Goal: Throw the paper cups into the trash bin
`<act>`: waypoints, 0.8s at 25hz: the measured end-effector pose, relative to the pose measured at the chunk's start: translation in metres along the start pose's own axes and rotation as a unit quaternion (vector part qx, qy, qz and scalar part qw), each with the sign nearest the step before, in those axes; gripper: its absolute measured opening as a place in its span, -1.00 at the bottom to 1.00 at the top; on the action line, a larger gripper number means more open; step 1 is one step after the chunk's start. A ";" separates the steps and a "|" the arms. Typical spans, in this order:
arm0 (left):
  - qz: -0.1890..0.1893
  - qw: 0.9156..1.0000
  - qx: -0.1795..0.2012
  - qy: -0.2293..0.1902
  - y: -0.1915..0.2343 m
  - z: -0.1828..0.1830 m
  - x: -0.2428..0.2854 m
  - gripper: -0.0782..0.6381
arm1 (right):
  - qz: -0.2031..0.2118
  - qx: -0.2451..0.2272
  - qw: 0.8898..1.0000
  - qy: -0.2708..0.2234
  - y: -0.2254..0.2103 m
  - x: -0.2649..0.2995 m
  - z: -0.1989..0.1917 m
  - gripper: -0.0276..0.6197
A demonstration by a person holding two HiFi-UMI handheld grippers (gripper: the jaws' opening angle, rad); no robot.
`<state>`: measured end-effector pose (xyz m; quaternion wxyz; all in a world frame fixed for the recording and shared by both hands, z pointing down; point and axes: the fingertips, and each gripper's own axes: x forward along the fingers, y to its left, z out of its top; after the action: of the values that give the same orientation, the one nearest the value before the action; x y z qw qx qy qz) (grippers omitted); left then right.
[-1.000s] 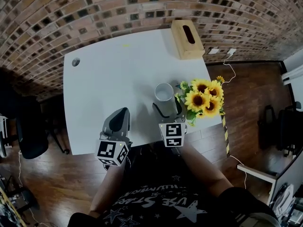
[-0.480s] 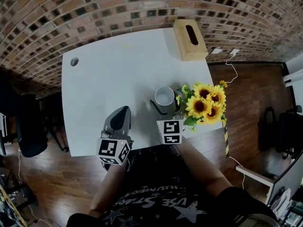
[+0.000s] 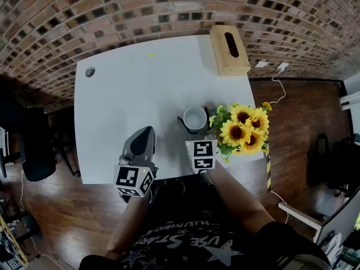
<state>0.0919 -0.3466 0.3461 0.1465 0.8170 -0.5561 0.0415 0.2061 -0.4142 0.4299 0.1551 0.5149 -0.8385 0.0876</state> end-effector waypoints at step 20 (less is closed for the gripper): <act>0.040 0.999 0.006 -0.020 0.006 0.013 -0.006 -0.77 | 0.082 0.023 0.996 -0.008 0.023 -0.010 0.011 0.15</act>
<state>0.0833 -0.3473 0.3331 0.1286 0.7955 -0.5911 0.0342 0.1874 -0.3990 0.4161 0.1294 0.4483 -0.8769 0.1150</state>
